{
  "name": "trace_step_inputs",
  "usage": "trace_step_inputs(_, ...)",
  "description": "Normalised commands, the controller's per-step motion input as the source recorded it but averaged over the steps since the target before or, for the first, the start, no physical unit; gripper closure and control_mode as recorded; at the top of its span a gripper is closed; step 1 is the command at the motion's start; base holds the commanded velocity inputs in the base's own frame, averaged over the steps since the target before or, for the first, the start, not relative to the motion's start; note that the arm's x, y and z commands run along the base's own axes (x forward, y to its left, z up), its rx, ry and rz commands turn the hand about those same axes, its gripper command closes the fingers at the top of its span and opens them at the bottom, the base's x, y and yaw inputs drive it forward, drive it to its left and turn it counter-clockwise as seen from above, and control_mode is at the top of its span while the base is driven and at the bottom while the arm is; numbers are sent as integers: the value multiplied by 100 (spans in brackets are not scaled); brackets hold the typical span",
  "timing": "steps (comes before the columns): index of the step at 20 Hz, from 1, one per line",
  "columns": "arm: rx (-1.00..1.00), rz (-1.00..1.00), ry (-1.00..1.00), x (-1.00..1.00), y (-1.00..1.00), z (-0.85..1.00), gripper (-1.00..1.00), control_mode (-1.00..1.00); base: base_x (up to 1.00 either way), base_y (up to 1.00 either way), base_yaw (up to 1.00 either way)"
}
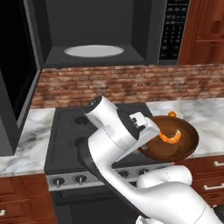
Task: Remove the tangerine from the bowl and place it on the small plate. Then place the bowl with only the shrimp in the microwave, close the door, and press the start button to microwave the shrimp.
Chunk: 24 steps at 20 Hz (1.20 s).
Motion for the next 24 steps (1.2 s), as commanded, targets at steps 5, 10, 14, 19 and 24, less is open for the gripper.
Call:
trace_step_inputs(5,0,0,0,0,0,0,100,100,49,62,-8)
trace_step_inputs(10,0,0,0,0,0,0,100,100,54,26,-3)
trace_step_inputs(14,0,0,0,0,0,0,100,100,49,0,0)
trace_step_inputs(19,0,0,0,0,0,0,100,100,54,14,0)
trace_step_inputs(24,0,0,0,0,0,0,100,100,41,11,-4)
